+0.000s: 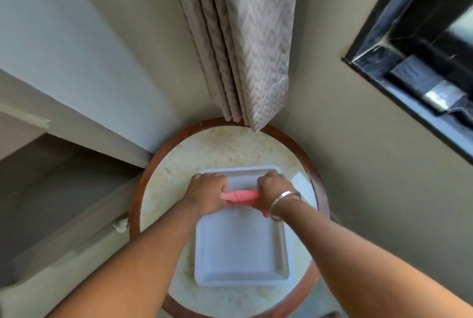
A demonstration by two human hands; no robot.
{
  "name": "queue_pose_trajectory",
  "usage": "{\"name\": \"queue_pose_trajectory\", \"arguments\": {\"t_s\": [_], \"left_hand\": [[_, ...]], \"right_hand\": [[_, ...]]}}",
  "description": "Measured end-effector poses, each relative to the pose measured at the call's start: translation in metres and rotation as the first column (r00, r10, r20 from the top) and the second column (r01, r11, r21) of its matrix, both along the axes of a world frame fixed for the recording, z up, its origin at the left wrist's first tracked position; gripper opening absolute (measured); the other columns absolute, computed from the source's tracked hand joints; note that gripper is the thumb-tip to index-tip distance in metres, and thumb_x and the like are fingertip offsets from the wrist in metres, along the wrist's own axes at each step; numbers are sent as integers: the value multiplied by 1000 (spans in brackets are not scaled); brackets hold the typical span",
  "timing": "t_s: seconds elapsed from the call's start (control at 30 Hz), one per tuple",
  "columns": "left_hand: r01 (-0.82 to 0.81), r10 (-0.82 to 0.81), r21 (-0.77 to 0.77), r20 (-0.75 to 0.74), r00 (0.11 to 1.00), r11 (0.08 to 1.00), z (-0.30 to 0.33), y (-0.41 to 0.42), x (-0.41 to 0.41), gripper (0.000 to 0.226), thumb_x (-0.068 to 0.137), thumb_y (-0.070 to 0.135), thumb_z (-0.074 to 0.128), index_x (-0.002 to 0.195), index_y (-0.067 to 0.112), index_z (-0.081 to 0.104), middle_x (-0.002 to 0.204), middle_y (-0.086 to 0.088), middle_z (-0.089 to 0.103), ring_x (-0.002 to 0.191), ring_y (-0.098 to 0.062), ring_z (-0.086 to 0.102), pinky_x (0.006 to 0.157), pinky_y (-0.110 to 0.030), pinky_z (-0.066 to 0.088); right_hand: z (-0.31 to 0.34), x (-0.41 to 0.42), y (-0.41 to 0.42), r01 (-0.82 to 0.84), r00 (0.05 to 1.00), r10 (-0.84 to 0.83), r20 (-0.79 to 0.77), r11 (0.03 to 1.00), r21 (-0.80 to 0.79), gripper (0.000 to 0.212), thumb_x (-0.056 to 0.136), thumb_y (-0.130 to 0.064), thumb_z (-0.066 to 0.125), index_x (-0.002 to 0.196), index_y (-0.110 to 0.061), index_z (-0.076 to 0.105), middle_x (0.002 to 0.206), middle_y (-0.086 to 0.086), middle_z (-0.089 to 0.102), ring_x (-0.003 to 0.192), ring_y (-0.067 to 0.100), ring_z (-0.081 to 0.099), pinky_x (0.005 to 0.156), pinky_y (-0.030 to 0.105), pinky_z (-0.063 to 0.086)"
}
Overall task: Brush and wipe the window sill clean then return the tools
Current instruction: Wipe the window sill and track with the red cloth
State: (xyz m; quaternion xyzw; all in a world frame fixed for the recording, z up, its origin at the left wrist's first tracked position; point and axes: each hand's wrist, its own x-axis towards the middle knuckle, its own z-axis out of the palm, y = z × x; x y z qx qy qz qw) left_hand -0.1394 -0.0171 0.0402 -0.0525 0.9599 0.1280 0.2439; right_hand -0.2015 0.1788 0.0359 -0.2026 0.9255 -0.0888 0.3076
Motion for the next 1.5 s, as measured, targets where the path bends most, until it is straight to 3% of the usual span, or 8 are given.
{"name": "queue_pose_trajectory", "arguments": {"t_s": [0.1, 0.2, 0.4, 0.57, 0.77, 1.07, 1.3, 1.5], "left_hand": [[-264, 239, 402, 113, 965, 877, 51, -2, 2, 26, 62, 36, 72, 81, 26, 59, 79, 10, 65, 76, -15, 62, 65, -28, 47], [-419, 411, 667, 182, 893, 616, 92, 15, -3, 27, 73, 17, 86, 92, 20, 66, 83, 3, 67, 74, -13, 61, 62, -21, 49], [-550, 326, 835, 521, 789, -1, 148, 123, -33, 35, 81, 18, 74, 115, 11, 68, 104, -10, 76, 86, -21, 72, 69, -35, 59], [-472, 185, 881, 458, 869, 33, 173, 237, -53, 23, 95, 4, 63, 117, 4, 65, 101, -10, 74, 83, -17, 71, 75, -30, 59], [-419, -71, 871, 449, 890, 257, 181, 372, -37, 25, 93, 4, 68, 117, 0, 66, 94, -13, 72, 67, -18, 67, 59, -28, 55], [-521, -339, 804, 594, 729, 288, 178, 537, 38, 13, 95, 8, 67, 108, 7, 67, 96, -12, 75, 74, -20, 71, 67, -38, 61], [-626, -321, 742, 670, 670, 241, 164, 559, 53, 21, 96, 7, 65, 113, -5, 62, 93, -19, 75, 79, -23, 74, 74, -44, 61], [-133, -66, 782, 217, 974, 608, 158, 472, 5, 18, 94, 34, 69, 92, 16, 67, 88, -11, 73, 77, -20, 70, 66, -36, 58]], "right_hand": [[43, 11, 40, 463, 877, -388, 284, 842, -278, 25, 77, -22, 70, 76, -20, 46, 69, 0, 64, 65, 18, 59, 61, 30, 47], [85, 30, 85, 865, 501, -552, 666, 330, -377, 19, 85, -4, 68, 91, -16, 54, 86, 9, 62, 72, 20, 61, 68, 36, 55], [156, 59, 172, 866, 94, -335, 937, -437, -243, 15, 93, -22, 60, 104, -12, 63, 94, 13, 72, 85, 31, 70, 72, 52, 59], [196, 97, 261, 838, 139, -654, 744, -323, -440, 29, 91, -12, 64, 116, -25, 58, 104, 1, 68, 77, 21, 68, 55, 35, 60], [227, 164, 379, 731, -174, -920, 352, -360, -579, 19, 82, -10, 72, 101, -11, 71, 82, 9, 73, 54, 17, 61, 48, 29, 52], [264, 208, 494, 823, -486, -784, -387, -262, -504, 26, 75, -16, 55, 94, -15, 73, 88, 18, 73, 80, 41, 63, 65, 37, 49], [215, 164, 468, 873, -305, -915, -264, -158, -462, 90, 89, -39, 58, 149, 5, 9, 145, 35, 36, 135, 44, 36, 113, 44, 30], [197, 157, 465, 947, -218, -839, -498, -58, -316, 82, 84, -47, 46, 141, 10, 31, 145, 34, 36, 137, 45, 30, 116, 48, 21]]}}
